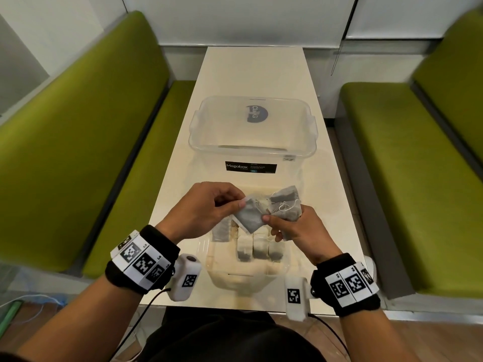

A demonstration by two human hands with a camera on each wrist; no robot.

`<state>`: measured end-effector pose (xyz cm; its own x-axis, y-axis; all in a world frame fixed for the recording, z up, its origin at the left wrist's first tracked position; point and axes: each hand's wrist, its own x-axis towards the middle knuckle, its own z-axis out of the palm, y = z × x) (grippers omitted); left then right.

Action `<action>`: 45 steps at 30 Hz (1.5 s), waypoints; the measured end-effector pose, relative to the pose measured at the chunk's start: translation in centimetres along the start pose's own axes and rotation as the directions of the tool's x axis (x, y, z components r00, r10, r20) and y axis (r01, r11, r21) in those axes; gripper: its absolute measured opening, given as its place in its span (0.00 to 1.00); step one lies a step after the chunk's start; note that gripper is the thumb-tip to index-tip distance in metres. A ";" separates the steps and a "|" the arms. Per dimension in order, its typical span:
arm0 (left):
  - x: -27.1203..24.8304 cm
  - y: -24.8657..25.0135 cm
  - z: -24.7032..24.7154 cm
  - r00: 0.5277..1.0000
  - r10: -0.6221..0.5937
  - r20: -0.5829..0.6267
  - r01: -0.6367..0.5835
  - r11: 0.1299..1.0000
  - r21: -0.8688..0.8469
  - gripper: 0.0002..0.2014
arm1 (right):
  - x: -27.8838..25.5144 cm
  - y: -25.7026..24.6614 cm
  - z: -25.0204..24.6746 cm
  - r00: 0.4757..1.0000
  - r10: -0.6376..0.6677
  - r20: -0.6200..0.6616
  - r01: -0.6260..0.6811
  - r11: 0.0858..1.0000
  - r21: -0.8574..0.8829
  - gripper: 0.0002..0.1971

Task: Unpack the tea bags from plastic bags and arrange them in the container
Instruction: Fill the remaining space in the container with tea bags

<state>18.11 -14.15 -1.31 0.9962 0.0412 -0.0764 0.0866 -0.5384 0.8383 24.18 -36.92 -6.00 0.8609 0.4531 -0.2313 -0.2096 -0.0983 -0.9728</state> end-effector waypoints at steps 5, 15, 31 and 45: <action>0.6 -1.4 -2.1 0.998 -0.025 -0.065 0.043 0.957 0.286 0.06 | 0.3 1.5 -0.8 0.989 0.117 -0.092 -0.109 0.990 0.084 0.10; 1.8 -6.5 -1.1 0.977 -0.163 0.139 0.033 0.755 0.655 0.06 | 0.0 1.5 -1.6 0.964 0.262 0.048 -0.263 0.910 0.319 0.22; 3.6 -9.7 1.6 0.971 -0.159 0.177 -0.031 0.652 0.758 0.07 | -0.2 1.1 -1.4 0.972 0.223 0.070 -0.233 0.922 0.310 0.17; 3.6 -9.7 1.5 0.987 -0.056 0.151 -0.081 0.635 0.768 0.09 | 0.1 1.6 -1.5 0.971 0.211 0.111 -0.237 0.916 0.323 0.17</action>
<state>20.87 -10.06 -10.50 0.9775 -0.0562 -0.2033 -0.0313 -0.9919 0.1233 24.60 -38.39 -7.56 0.7401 0.5179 -0.4291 -0.5457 0.0893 -0.8332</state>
